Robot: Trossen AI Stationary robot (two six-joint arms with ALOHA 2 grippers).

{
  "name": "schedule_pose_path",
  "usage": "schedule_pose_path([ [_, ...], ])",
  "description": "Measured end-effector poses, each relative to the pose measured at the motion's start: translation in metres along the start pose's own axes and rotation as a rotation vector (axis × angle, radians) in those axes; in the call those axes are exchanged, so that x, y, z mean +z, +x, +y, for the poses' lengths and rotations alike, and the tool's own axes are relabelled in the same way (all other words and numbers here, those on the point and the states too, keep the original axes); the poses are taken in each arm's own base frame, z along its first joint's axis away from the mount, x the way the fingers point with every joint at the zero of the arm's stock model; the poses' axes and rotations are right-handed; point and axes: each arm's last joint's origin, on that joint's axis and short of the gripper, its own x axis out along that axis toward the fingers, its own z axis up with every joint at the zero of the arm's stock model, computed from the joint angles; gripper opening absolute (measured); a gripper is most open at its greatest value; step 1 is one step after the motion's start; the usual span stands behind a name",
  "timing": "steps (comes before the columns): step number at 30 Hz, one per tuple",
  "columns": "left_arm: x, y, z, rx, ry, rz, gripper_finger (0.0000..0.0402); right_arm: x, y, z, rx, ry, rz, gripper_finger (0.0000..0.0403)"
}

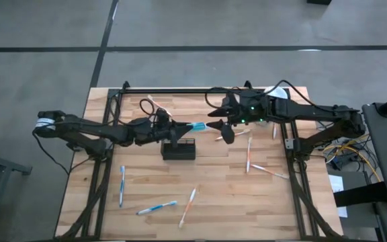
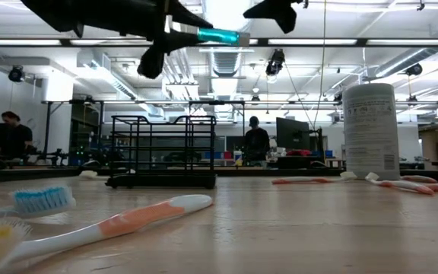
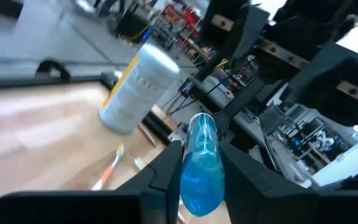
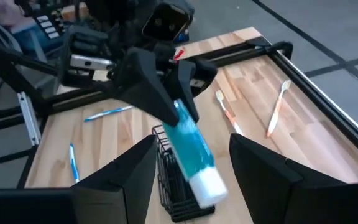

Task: Pick & Place toothbrushing station
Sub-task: Put the blue mouthwash into the middle section of the wire organizer

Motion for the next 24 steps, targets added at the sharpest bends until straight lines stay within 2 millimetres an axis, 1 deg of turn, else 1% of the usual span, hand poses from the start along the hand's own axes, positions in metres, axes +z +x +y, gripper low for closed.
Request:
schedule_pose_path([
  [5,0.011,-0.005,-0.006,-0.032,0.098,-0.07,0.0094,-0.004,-0.017,0.0,0.023,-0.005,-0.114,0.0201],
  [8,0.019,-0.009,-0.01,-0.069,0.116,-0.129,0.0094,-0.01,-0.025,-0.001,0.043,-0.002,-0.187,0.0201],
  [12,0.027,-0.016,-0.016,-0.176,0.147,-0.195,0.0094,-0.023,-0.035,-0.004,0.07,0.022,-0.27,0.0201],
  [16,0.028,-0.018,-0.019,-0.227,0.165,-0.185,0.0094,-0.035,-0.038,-0.006,0.091,0.027,-0.329,0.0201],
  [21,0.025,-0.016,-0.016,-0.202,0.161,-0.19,0.0094,-0.039,-0.039,-0.007,0.129,0.017,-0.456,0.0201],
  [24,0.026,-0.015,-0.016,-0.182,0.154,-0.217,0.0094,-0.043,-0.034,-0.008,0.141,0.014,-0.503,0.0201],
])
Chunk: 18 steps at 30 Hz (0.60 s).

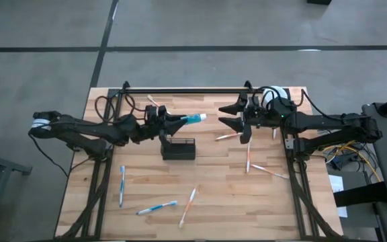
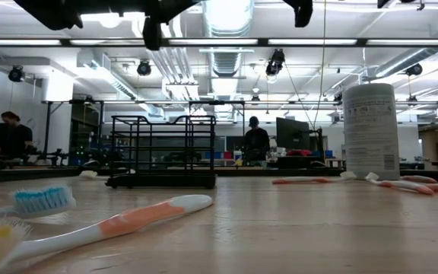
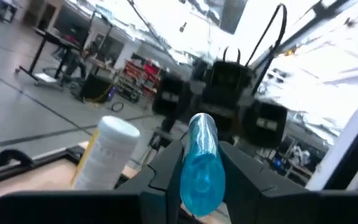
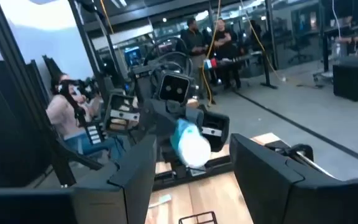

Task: Pick & Place toothbrushing station
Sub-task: Put the blue mouthwash into the middle section of the wire organizer

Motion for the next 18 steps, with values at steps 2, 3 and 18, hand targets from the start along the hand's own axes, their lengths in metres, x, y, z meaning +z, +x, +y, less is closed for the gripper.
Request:
schedule_pose_path([
  [2,0.002,0.0,0.0,0.021,0.002,-0.028,0.0094,-0.003,0.002,-0.001,0.002,-0.001,-0.007,0.0201],
  [3,0.003,0.0,0.0,0.027,0.007,-0.042,0.0094,-0.005,0.004,-0.002,-0.004,0.0,0.0,0.0201],
  [18,0.007,0.0,-0.002,0.006,0.04,-0.083,0.0094,-0.013,0.03,-0.006,-0.014,-0.013,0.004,0.0201],
])
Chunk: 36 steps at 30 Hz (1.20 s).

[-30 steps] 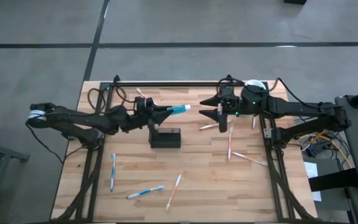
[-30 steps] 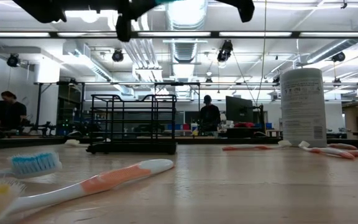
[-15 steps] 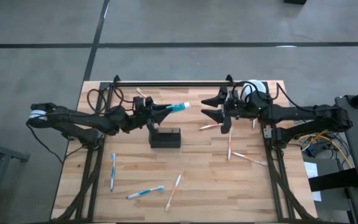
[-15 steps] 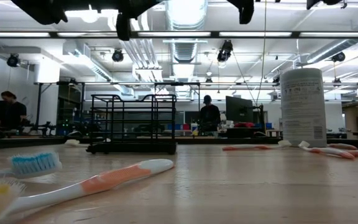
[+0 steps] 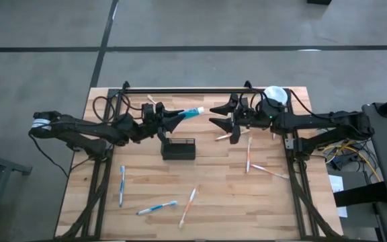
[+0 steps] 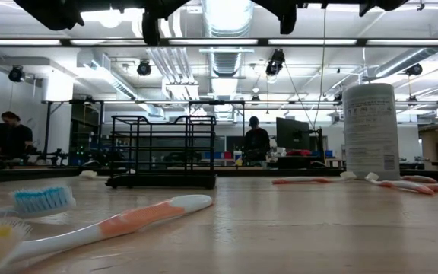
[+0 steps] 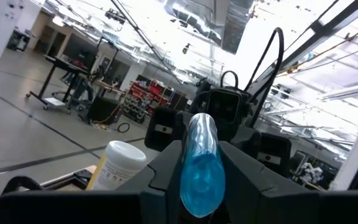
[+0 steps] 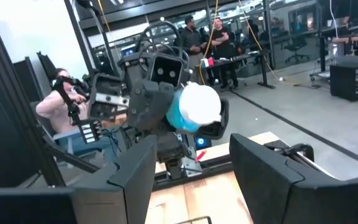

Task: Pick & Place toothbrushing station
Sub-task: Put the blue mouthwash into the middle section of the wire organizer

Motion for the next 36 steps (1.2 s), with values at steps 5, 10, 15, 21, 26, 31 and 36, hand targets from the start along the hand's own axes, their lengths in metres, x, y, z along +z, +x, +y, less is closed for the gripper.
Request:
schedule_pose_path([
  [5,-0.0009,-0.0004,-0.0001,-0.015,-0.012,0.011,0.0094,-0.0001,0.0035,-0.0003,-0.002,-0.022,0.007,0.0201],
  [10,-0.0014,-0.0004,-0.0009,-0.045,-0.013,0.025,0.0094,0.0031,0.0037,-0.0007,-0.007,-0.028,-0.006,0.0201],
  [15,-0.0017,-0.0004,-0.0015,-0.068,-0.013,0.036,0.0094,0.0052,0.004,0.0,-0.005,-0.036,-0.013,0.0201],
  [21,-0.002,-0.0005,-0.002,-0.083,-0.013,0.043,0.0094,0.005,0.0041,-0.0001,-0.006,-0.034,-0.011,0.0201],
  [26,-0.002,-0.0005,-0.002,-0.083,-0.013,0.043,0.0094,0.0049,0.0041,-0.0001,-0.006,-0.032,-0.01,0.0201],
  [31,-0.0021,-0.0003,-0.0019,-0.082,-0.015,0.043,0.0094,0.0048,0.0041,-0.0001,-0.007,-0.035,-0.01,0.0201],
  [36,-0.0032,0.0065,-0.0037,-0.081,-0.022,0.042,0.0094,0.0049,0.004,-0.0001,-0.008,-0.035,-0.01,0.0201],
])
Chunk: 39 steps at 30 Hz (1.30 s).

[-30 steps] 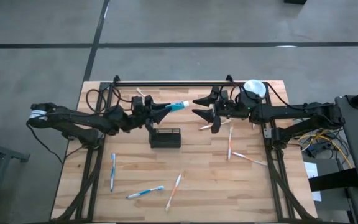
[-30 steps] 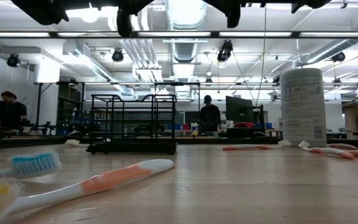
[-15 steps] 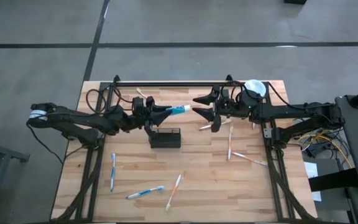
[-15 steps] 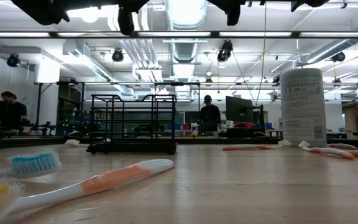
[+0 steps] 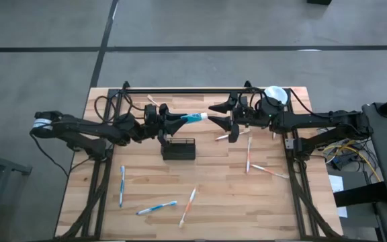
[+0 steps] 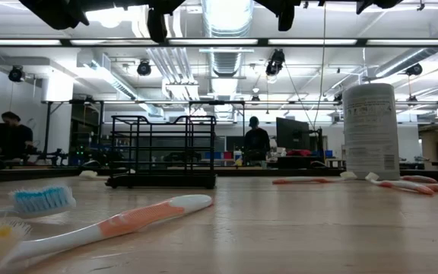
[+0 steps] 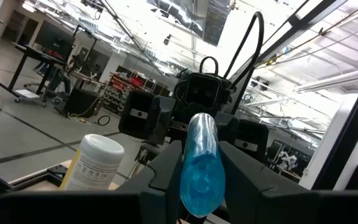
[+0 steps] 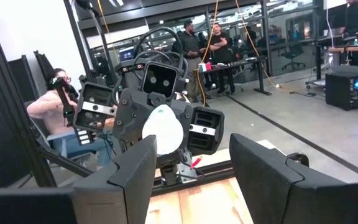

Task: Pick & Place toothbrushing station
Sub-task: Put the blue mouthwash into the middle section of the wire organizer

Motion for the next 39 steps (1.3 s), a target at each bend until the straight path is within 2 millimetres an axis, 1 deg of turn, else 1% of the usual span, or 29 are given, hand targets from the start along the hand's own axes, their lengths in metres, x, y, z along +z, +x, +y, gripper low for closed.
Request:
schedule_pose_path([
  [3,-0.002,0.004,0.0,0.005,0.0,-0.001,0.0094,0.001,0.0,0.0,0.0,0.0,-0.003,0.0201],
  [8,-0.002,0.004,0.001,0.009,0.001,0.0,0.0094,0.0,0.0,0.0,0.001,0.003,-0.001,0.0201],
  [16,-0.003,0.004,0.001,0.002,0.0,0.006,0.0094,0.0,-0.001,0.002,0.062,0.004,0.019,0.0201],
  [25,-0.003,0.004,0.001,0.013,-0.008,0.007,0.0094,0.001,-0.012,0.004,0.054,0.056,0.105,0.0201],
  [32,-0.002,0.004,0.001,0.008,-0.009,0.005,0.0094,0.011,-0.02,0.006,0.06,0.049,0.067,0.0201],
  [39,-0.003,0.003,0.001,0.005,-0.009,0.007,0.0094,0.004,-0.016,0.004,0.045,0.059,0.103,0.0201],
])
